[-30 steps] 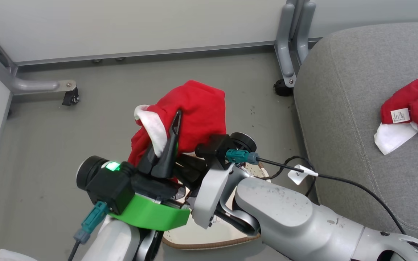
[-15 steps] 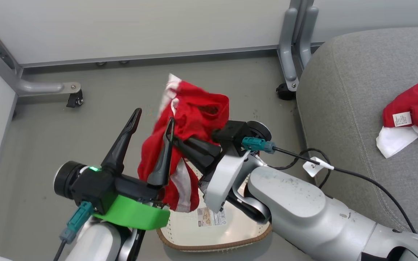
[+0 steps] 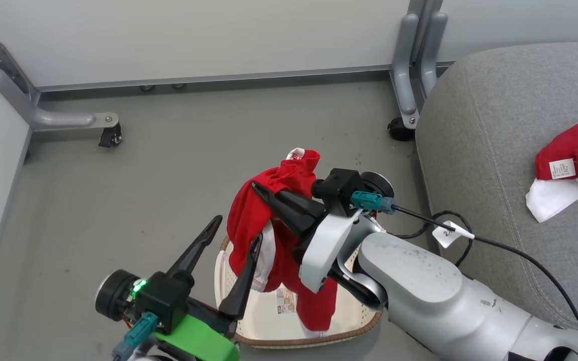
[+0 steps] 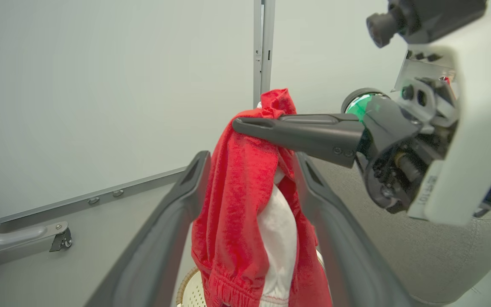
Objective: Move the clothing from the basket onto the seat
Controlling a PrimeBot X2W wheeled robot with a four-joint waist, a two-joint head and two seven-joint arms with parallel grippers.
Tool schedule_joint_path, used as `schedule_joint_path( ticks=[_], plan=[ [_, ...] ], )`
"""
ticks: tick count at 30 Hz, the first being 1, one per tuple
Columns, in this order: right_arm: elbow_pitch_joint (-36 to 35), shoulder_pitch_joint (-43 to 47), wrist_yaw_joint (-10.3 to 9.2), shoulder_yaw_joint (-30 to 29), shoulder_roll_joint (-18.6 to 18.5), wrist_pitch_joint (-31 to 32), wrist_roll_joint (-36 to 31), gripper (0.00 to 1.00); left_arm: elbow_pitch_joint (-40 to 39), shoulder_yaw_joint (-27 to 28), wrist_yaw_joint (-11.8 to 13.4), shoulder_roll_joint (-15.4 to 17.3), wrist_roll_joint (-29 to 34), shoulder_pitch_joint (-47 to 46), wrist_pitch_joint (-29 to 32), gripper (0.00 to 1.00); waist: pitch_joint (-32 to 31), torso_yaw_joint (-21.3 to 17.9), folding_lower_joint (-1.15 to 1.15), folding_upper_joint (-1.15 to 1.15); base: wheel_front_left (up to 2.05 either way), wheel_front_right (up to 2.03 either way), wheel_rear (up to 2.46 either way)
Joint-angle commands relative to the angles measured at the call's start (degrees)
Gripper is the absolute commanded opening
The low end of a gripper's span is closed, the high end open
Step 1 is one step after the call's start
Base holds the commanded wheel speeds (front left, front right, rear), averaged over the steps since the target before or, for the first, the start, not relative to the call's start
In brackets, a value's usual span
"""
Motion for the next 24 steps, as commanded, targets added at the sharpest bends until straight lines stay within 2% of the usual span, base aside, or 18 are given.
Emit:
schedule_joint_path(
  ticks=[1, 13, 18, 24],
  plan=[
    [0.3, 1.0, 0.00, -0.3, -0.3, -0.3, -0.3, 0.00, 0.0, -0.2, 0.0, 0.3, 0.0, 1.0, 0.3, 1.00, 0.0, 0.1, 0.00, 0.00, 0.00, 0.00, 0.00],
    [0.4, 2.3, 0.00, -2.2, -1.4, -0.3, -1.2, 0.00, 1.0, -1.2, 0.3, 0.6, 0.3, 0.9, 0.5, 1.00, 0.8, -0.2, 0.00, 0.00, 0.00, 0.00, 0.00],
    [-0.1, 2.8, -0.01, -3.8, -1.8, -0.3, -2.1, 0.00, 1.2, -1.3, 0.3, 0.9, 0.6, 0.0, 0.2, 1.00, 1.6, -2.6, 0.00, 0.00, 0.00, 0.00, 0.00],
    [-1.2, 3.9, -0.01, -7.4, -2.0, -0.3, -3.9, 0.00, 1.4, -1.7, 0.0, 1.1, 0.9, -1.1, 0.5, 1.00, 2.8, -7.4, 0.00, 0.00, 0.00, 0.00, 0.00]
  ],
)
